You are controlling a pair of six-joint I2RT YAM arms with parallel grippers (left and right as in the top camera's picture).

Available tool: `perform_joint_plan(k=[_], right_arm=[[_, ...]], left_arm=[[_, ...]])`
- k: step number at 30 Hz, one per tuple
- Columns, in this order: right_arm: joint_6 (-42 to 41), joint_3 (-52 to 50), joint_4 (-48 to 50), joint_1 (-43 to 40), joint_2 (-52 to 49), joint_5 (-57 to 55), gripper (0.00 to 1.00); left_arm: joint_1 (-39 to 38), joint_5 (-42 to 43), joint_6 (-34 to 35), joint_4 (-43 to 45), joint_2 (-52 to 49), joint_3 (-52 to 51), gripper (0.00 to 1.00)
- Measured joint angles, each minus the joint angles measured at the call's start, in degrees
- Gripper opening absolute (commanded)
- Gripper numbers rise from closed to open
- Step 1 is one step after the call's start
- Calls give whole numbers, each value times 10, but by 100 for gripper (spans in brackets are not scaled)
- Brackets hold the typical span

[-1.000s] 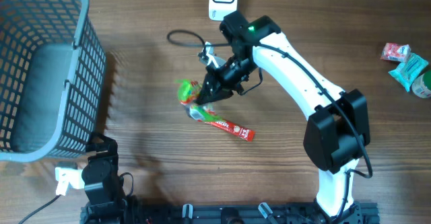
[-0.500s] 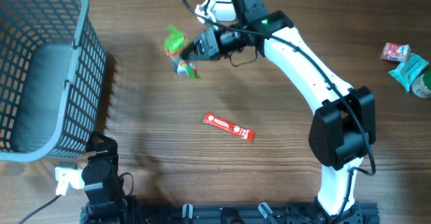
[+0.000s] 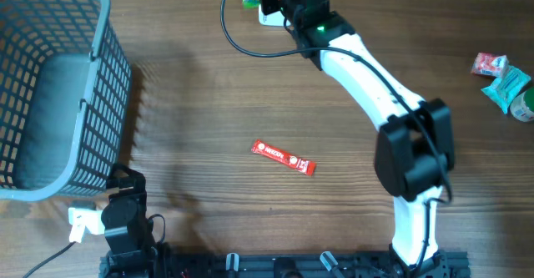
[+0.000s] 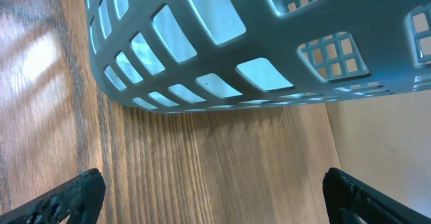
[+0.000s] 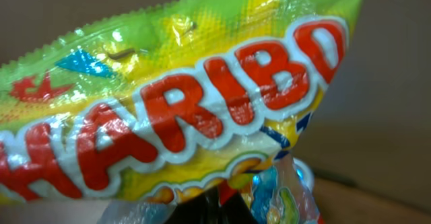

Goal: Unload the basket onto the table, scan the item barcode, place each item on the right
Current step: 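Raise the Haribo bag up to the scanner with right gripper, then carry the Haribo bag to the right side and release it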

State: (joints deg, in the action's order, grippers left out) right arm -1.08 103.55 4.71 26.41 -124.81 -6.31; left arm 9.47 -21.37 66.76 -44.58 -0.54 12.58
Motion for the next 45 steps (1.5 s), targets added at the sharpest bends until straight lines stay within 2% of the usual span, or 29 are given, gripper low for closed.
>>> perform_joint_plan(k=[3,7,14,17,20,24,27,30,34,35,36,37,42,45], right_arm=[[32,0,92,-1,-56,-55,5],[53,0,167,-3,-127,-105,5],[24,30,169,-21,-170,-134,4],[11,63,133,-30,-170,-171,4],[21,121,-12,-34,-169,-254,4],[29,134,-201,-45,-142,-357,4],[-23,140,-396,-88,-109,-402,4],[-117,144,-574,-182,-93,-361,4],[-170,143,-647,-324,-93,-252,4],[-174,143,-654,-346,-93,-247,12],[-180,143,-666,-375,-93,-239,78],[-181,143,-674,-391,-93,-236,100],[-183,144,-720,-409,-76,-223,100],[-180,145,-735,-378,-11,-172,100]], left_arm=[[0,0,0,0,0,0,100],[0,0,0,0,0,0,100],[0,0,0,0,0,0,100],[0,0,0,0,0,0,100],[0,0,0,0,0,0,100],[0,0,0,0,0,0,100],[0,0,0,0,0,0,100],[0,0,0,0,0,0,100],[0,0,0,0,0,0,100],[0,0,0,0,0,0,100],[0,0,0,0,0,0,100],[0,0,0,0,0,0,100],[0,0,0,0,0,0,100],[0,0,0,0,0,0,100]])
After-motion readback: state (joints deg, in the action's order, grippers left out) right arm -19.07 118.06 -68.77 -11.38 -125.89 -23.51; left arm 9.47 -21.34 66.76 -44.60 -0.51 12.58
